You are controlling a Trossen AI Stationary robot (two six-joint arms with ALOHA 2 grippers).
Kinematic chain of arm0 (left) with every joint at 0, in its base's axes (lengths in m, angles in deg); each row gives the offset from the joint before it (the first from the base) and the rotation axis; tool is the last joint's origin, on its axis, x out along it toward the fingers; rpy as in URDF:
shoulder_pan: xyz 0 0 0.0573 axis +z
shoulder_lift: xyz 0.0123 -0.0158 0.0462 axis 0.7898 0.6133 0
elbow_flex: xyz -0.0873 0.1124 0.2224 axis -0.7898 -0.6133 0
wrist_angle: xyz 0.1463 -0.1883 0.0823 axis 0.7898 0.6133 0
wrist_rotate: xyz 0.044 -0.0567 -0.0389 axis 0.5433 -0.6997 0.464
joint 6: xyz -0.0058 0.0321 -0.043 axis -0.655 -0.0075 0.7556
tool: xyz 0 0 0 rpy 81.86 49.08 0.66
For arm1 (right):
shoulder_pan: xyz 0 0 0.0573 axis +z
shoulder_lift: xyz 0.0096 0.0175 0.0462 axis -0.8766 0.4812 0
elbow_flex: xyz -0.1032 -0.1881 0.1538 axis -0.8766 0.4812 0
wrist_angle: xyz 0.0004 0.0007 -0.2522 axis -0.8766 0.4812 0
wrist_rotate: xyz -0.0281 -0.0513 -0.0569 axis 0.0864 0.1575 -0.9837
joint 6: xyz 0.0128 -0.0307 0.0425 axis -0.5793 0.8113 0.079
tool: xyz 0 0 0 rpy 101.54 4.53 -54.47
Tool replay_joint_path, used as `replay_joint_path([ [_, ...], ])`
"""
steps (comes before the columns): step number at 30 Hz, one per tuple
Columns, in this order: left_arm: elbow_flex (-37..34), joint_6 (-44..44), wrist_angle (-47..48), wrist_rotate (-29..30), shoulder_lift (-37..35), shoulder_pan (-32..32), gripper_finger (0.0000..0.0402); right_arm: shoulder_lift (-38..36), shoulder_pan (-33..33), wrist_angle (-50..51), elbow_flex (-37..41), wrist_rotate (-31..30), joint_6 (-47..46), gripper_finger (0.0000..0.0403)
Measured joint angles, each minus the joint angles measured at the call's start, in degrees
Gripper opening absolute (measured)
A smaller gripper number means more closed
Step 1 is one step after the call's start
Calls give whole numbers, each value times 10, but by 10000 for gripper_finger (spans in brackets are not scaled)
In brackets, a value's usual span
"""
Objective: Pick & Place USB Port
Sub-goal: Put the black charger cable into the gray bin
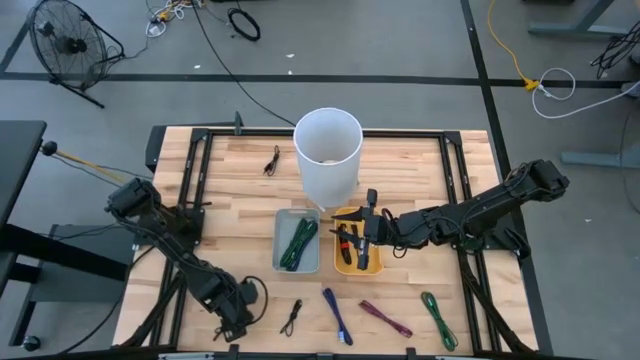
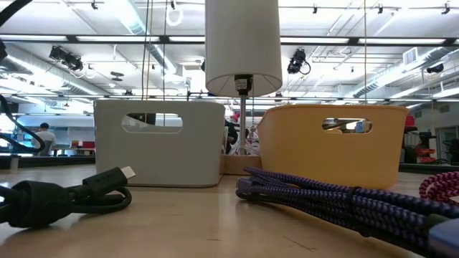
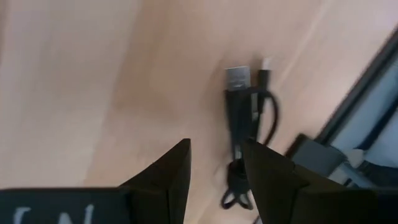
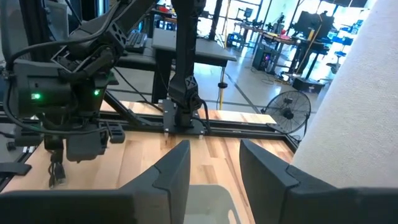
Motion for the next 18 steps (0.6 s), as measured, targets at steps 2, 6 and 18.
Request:
replay_joint_path([
  [2,0,-1,-11,-1,0,0,154,0,0,0,0,0,0,141],
  [6,0,-1,-26,-6,0,0,154,0,0,0,0,0,2,141],
  [18,0,5,-54,-17,32,-4,154,0,0,0,0,0,16,141],
])
